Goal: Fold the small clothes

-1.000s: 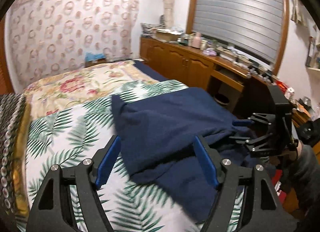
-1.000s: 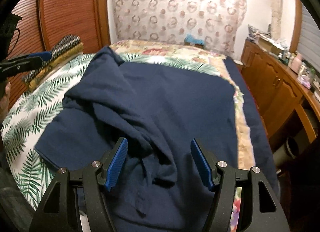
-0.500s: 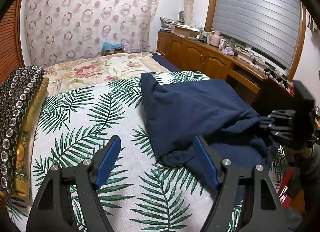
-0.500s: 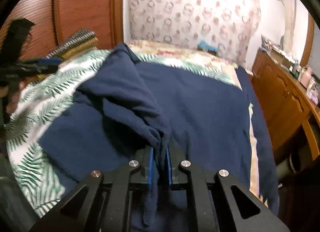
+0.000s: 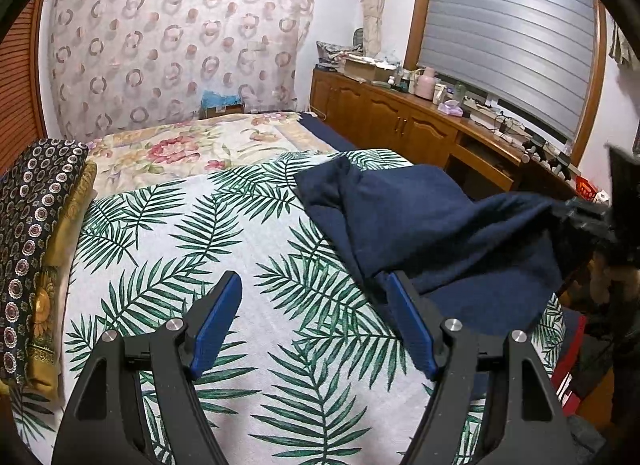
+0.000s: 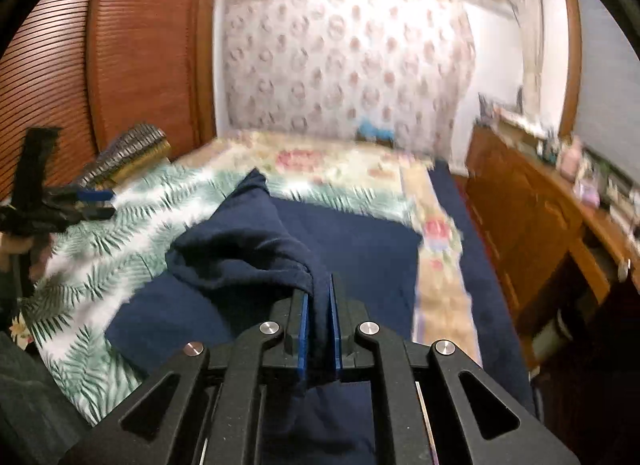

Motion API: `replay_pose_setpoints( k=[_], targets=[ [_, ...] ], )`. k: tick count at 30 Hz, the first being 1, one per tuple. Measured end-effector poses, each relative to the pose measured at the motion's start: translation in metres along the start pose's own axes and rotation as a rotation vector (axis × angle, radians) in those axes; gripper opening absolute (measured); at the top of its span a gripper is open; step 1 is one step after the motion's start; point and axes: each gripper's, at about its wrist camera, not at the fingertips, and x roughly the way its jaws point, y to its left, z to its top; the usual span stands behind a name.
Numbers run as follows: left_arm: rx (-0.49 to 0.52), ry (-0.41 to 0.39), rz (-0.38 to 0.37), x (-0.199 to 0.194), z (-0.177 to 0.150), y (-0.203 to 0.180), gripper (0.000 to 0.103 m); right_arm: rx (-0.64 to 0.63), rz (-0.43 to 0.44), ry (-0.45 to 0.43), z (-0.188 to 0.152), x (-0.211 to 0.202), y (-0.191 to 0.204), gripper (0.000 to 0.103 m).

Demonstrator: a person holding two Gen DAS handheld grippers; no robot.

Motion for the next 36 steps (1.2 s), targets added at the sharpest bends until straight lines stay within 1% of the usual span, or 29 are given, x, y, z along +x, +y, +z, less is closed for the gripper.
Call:
replay_pose_setpoints(
  k=[2, 4, 6, 7, 8, 9, 11, 12, 14, 17, 19, 21, 22, 26, 29, 31, 33, 34, 36],
  targets=[
    [0.004, -0.004, -0.002, -0.002, 0.0, -0.003, 0.076, 0.018, -0.012, 0.043, -0.011, 0.007, -0.007, 0.009],
    [0.006, -0.008, -0.002, -0.003, 0.0, -0.004, 0.076, 0.03, -0.027, 0.07, -0.016, 0.011, -0.011, 0.019],
    [0.01, -0.012, -0.001, -0.005, 0.0, -0.005, 0.076, 0.04, -0.031, 0.065, -0.014, 0.007, -0.013, 0.033],
    [0.013, -0.013, -0.001, -0.005, 0.001, -0.005, 0.076, 0.045, -0.02, 0.055, -0.009, 0.006, -0.012, 0.039],
    [0.016, -0.014, 0.001, -0.005, 0.001, -0.006, 0.076, 0.047, -0.005, 0.044, -0.006, 0.003, -0.01, 0.052],
    [0.018, -0.015, 0.002, -0.006, 0.001, -0.007, 0.076, 0.042, 0.004, 0.031, -0.001, 0.002, -0.007, 0.059],
    [0.02, -0.018, 0.002, -0.007, 0.002, -0.008, 0.076, 0.017, 0.021, 0.01, 0.009, 0.007, 0.004, 0.06],
    [0.018, -0.019, 0.001, -0.007, 0.002, -0.007, 0.076, 0.003, 0.035, 0.003, 0.015, 0.014, 0.017, 0.06],
    [0.019, -0.019, 0.003, -0.007, 0.002, -0.007, 0.076, -0.027, 0.084, -0.005, 0.025, 0.025, 0.036, 0.06],
    [0.017, -0.018, 0.007, -0.008, 0.001, -0.007, 0.076, -0.085, 0.14, 0.009, 0.036, 0.042, 0.06, 0.06],
    [0.015, -0.017, 0.011, -0.009, 0.0, -0.007, 0.076, -0.119, 0.169, 0.03, 0.044, 0.056, 0.075, 0.06],
    [0.013, -0.017, 0.015, -0.009, 0.0, -0.006, 0.076, -0.138, 0.23, 0.064, 0.05, 0.073, 0.09, 0.06],
    [0.011, -0.017, 0.015, -0.009, -0.001, -0.005, 0.076, -0.148, 0.245, 0.08, 0.051, 0.08, 0.095, 0.06],
    [0.001, -0.014, 0.016, -0.008, -0.003, -0.002, 0.076, -0.2, 0.3, 0.145, 0.053, 0.105, 0.12, 0.06],
    [-0.004, -0.014, 0.016, -0.008, -0.005, 0.0, 0.076, -0.232, 0.355, 0.192, 0.054, 0.118, 0.129, 0.06],
    [-0.008, -0.013, 0.015, -0.007, -0.006, 0.001, 0.076, -0.257, 0.367, 0.217, 0.053, 0.122, 0.135, 0.06],
    [-0.013, -0.012, 0.014, -0.007, -0.007, 0.002, 0.076, -0.273, 0.351, 0.231, 0.052, 0.124, 0.136, 0.06],
    [-0.015, -0.011, 0.013, -0.007, -0.008, 0.002, 0.076, -0.272, 0.349, 0.236, 0.057, 0.138, 0.135, 0.06],
    [-0.016, -0.011, 0.011, -0.007, -0.008, 0.002, 0.076, -0.265, 0.349, 0.244, 0.055, 0.145, 0.138, 0.06]
  ],
)
